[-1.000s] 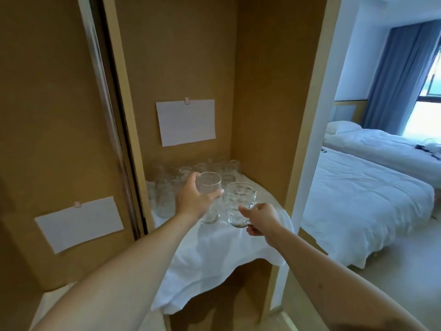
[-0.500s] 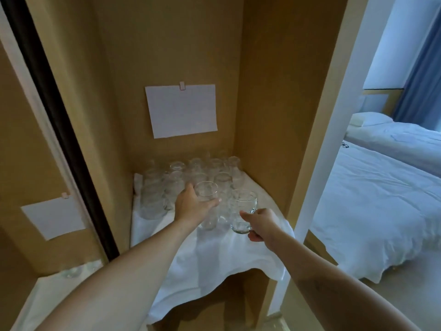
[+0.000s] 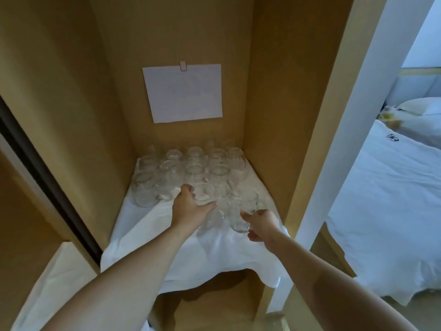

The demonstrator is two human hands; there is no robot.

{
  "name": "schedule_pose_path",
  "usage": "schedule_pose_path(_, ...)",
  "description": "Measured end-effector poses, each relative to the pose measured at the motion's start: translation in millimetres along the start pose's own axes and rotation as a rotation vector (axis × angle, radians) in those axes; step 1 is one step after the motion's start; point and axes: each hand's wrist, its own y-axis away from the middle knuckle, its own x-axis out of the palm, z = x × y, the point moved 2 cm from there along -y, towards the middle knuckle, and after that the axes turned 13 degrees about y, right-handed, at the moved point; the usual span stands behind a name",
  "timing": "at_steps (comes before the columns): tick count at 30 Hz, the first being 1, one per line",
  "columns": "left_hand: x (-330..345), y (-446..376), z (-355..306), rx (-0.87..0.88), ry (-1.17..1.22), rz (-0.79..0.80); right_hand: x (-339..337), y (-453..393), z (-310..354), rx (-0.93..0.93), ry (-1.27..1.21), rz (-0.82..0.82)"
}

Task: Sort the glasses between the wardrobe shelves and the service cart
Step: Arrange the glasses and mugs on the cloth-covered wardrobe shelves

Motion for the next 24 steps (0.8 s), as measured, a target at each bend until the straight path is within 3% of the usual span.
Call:
schedule_pose_path(4,11,-6,2,0.004,0.002,0.012,-6,-7,-4,-0.040,0.020,-0.020)
schedule_pose_path(8,19,-20,3,0.017,-0.018,0.061,-14,-9,2,-0.111,0.303,-0.197)
schedule_pose_path(11,23,-29,9,0.018,-0.024,0.084,-13,-14,3,-0.100,0.311,-0.263)
schedule_pose_path(19,24,-65,15,-0.027,-0.046,0.190,-3,-35,0,0.150,-0.281,-0.284)
schedule_pose_path(24,27,-75,15,-0.016,-0.034,0.227,-4,-47,18,0.234,-0.583,-0.191)
